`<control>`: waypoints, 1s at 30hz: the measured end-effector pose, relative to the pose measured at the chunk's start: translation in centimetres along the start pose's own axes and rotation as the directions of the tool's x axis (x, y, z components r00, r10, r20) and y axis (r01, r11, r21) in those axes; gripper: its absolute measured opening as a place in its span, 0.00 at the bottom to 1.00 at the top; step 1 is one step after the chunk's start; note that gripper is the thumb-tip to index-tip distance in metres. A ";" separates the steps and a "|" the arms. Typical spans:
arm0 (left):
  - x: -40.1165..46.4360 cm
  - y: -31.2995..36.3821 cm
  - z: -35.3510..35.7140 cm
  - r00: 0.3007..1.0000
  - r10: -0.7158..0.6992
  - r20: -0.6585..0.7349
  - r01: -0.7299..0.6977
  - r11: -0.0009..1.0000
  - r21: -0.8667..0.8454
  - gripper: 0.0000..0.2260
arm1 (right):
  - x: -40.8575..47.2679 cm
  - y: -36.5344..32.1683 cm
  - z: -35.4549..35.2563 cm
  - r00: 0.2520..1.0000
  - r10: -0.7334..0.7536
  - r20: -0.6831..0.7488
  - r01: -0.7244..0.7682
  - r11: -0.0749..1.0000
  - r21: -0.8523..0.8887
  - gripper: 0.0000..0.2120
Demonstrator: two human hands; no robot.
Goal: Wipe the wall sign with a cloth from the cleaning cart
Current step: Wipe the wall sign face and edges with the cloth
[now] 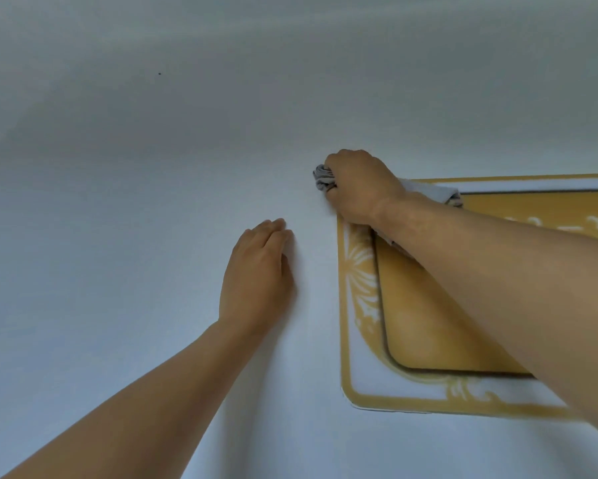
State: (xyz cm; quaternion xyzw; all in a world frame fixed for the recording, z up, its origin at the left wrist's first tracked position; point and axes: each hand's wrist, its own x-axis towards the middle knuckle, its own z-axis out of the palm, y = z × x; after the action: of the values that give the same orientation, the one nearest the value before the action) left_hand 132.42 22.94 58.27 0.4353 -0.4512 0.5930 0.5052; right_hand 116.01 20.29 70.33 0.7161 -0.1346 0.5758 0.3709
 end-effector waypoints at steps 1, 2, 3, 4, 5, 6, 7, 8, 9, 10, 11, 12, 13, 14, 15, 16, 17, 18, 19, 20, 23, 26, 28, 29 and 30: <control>0.0 0.0 0.0 1.000 -0.008 -0.001 0.008 1.000 -0.010 0.18 | -0.1 -0.6 0.4 0.999 -0.040 -0.003 0.040 0.998 -0.041 0.05; 0.0 0.0 -0.1 1.000 -0.014 -0.001 0.014 1.000 -0.015 0.17 | 0.0 -1.1 0.9 0.998 -0.061 -0.020 0.059 0.995 -0.077 0.05; 0.1 0.1 -0.1 1.000 -0.015 0.002 0.015 1.000 -0.017 0.17 | 0.1 -1.3 1.1 0.998 -0.050 -0.034 0.047 0.995 -0.093 0.07; 0.0 0.1 -0.1 1.000 -0.012 0.009 0.012 1.000 -0.018 0.17 | 0.3 -1.5 1.1 0.999 -0.021 -0.028 0.018 0.996 -0.088 0.07; 0.0 0.1 -0.2 1.000 -0.007 0.016 0.007 1.000 -0.016 0.17 | 0.3 -1.5 1.1 1.000 0.007 -0.017 -0.008 0.997 -0.081 0.07; 0.0 0.1 -0.2 1.000 -0.005 0.021 0.005 1.000 -0.016 0.17 | 0.4 -1.5 1.0 1.000 0.018 -0.016 -0.019 0.997 -0.080 0.07; 0.0 0.1 -0.3 1.000 -0.008 0.026 0.009 1.000 -0.016 0.17 | 0.3 -1.5 1.0 0.999 0.025 -0.021 -0.026 0.997 -0.078 0.06; 0.1 0.0 -0.3 1.000 -0.010 0.027 0.010 1.000 -0.016 0.17 | 0.3 -1.5 1.0 0.999 0.025 -0.030 -0.027 0.996 -0.086 0.05; 0.2 -0.1 -0.3 1.000 -0.007 0.024 0.007 1.000 -0.013 0.17 | 0.1 -1.6 0.9 0.999 0.019 -0.037 -0.022 0.995 -0.102 0.04; 0.1 -0.1 -0.2 1.000 -0.006 0.022 0.006 1.000 -0.016 0.17 | -0.2 -1.7 0.9 0.999 0.007 -0.042 -0.012 0.992 -0.125 0.03; 0.1 -0.1 -0.3 1.000 -0.005 0.019 0.005 1.000 -0.015 0.17 | -0.3 -1.8 0.9 0.999 -0.009 -0.049 0.002 0.990 -0.144 0.03; 0.2 -0.1 -0.3 1.000 -0.002 0.017 0.002 1.000 -0.015 0.17 | -0.4 -1.8 1.0 0.999 -0.019 -0.051 0.011 0.987 -0.159 0.03; 0.1 -0.1 -0.1 1.000 -0.004 0.014 0.004 1.000 -0.019 0.17 | -0.7 -1.7 1.1 0.998 -0.021 -0.052 0.012 0.985 -0.171 0.02; 0.1 -0.2 -0.1 1.000 -0.006 0.009 0.006 1.000 -0.020 0.17 | -0.9 -1.7 1.2 0.998 -0.024 -0.059 0.013 0.985 -0.171 0.02; 0.1 -0.2 -0.1 1.000 -0.010 0.007 0.010 1.000 -0.020 0.17 | -1.1 -1.7 1.3 0.998 -0.026 -0.063 0.015 0.985 -0.170 0.03; 0.1 -0.2 0.0 1.000 -0.010 0.007 0.011 1.000 -0.020 0.17 | -1.4 -1.7 1.5 0.997 -0.024 -0.068 0.013 0.986 -0.167 0.04; 0.1 -0.1 0.0 1.000 -0.008 0.008 0.008 1.000 -0.020 0.17 | -1.7 -1.7 1.7 0.997 -0.026 -0.073 0.014 0.987 -0.162 0.05; 0.0 -0.1 0.0 1.000 -0.004 0.013 0.004 1.000 -0.017 0.17 | -1.9 -1.6 1.8 0.996 -0.027 -0.080 0.014 0.987 -0.158 0.06; -0.1 -0.1 0.0 1.000 0.001 0.020 -0.001 1.000 -0.011 0.17 | -2.2 -1.7 1.9 0.996 -0.028 -0.085 0.015 0.988 -0.156 0.07; -0.2 0.0 0.0 1.000 0.004 0.028 -0.004 1.000 -0.004 0.17 | -2.6 -1.7 1.9 0.996 -0.031 -0.088 0.017 0.988 -0.154 0.07; -1.2 0.0 -0.1 0.999 -0.017 0.042 0.017 1.000 0.010 0.19 | -3.9 -1.9 1.9 0.997 -0.048 -0.053 0.039 0.987 -0.155 0.09; -3.1 0.1 -0.8 0.997 -0.025 0.074 0.022 0.999 0.038 0.23 | -4.9 -2.2 1.6 0.997 -0.077 -0.001 0.076 0.985 -0.155 0.09; -4.8 0.5 -1.4 0.992 -0.022 0.126 0.013 0.997 0.070 0.25 | -5.7 -2.4 1.2 0.997 -0.074 0.026 0.077 0.986 -0.147 0.09; -5.7 0.7 -1.7 0.988 -0.022 0.153 0.009 0.996 0.089 0.27 | -6.1 -2.4 1.1 0.997 -0.065 0.034 0.069 0.989 -0.134 0.09; -6.6 0.9 -1.9 0.984 -0.026 0.178 0.007 0.994 0.107 0.28 | -6.4 -2.6 1.1 0.997 -0.060 0.040 0.065 0.990 -0.125 0.09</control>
State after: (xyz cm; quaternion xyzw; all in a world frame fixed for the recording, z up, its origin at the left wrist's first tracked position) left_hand 132.10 23.41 51.39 0.5169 -0.4593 0.5701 0.4437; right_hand 116.52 19.79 63.33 0.7052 -0.1548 0.5413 0.4309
